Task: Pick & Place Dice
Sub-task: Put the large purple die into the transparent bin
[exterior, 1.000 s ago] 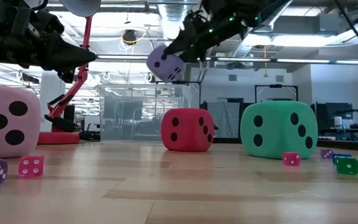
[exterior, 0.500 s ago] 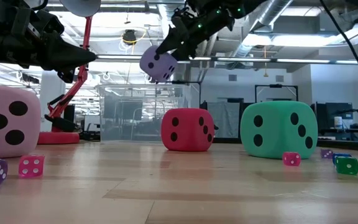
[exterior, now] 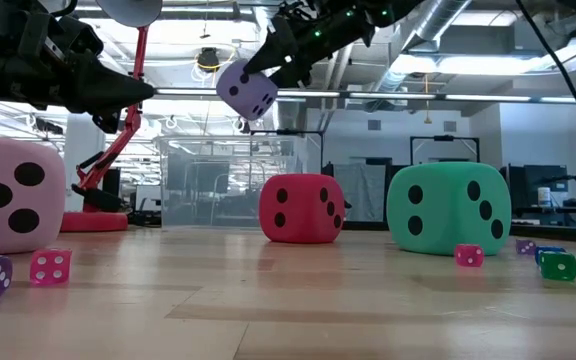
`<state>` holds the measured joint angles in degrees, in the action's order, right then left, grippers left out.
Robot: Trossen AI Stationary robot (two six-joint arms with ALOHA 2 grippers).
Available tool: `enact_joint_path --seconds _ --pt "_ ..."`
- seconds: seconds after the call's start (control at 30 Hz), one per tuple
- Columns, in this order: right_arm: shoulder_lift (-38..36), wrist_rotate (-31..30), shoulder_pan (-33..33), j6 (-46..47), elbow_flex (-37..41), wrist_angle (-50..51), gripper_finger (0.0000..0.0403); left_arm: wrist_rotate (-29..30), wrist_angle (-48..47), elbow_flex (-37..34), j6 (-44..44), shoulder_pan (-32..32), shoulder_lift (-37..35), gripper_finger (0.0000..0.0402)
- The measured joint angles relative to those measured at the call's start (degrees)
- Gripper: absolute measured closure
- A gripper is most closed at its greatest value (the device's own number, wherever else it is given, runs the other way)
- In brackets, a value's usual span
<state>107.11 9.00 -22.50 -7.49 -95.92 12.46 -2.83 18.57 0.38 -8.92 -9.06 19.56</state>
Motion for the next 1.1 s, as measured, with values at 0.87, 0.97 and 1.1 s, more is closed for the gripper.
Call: enact_joint_path --seconds 0.87,0.97,1.1 --pt "0.0 0.0 1.9 -0.2 0.0 -0.5 0.0006 0.0 0.0 0.0 0.0 0.0 0.0 0.039" --pt "0.0 0.0 1.8 -0.5 0.0 -0.1 0.0005 0.0 0.0 0.0 0.0 0.0 0.0 0.039" --pt "0.0 0.0 1.4 -0.4 0.0 -0.8 0.0005 0.0 0.0 0.0 0.0 0.0 0.0 0.039"
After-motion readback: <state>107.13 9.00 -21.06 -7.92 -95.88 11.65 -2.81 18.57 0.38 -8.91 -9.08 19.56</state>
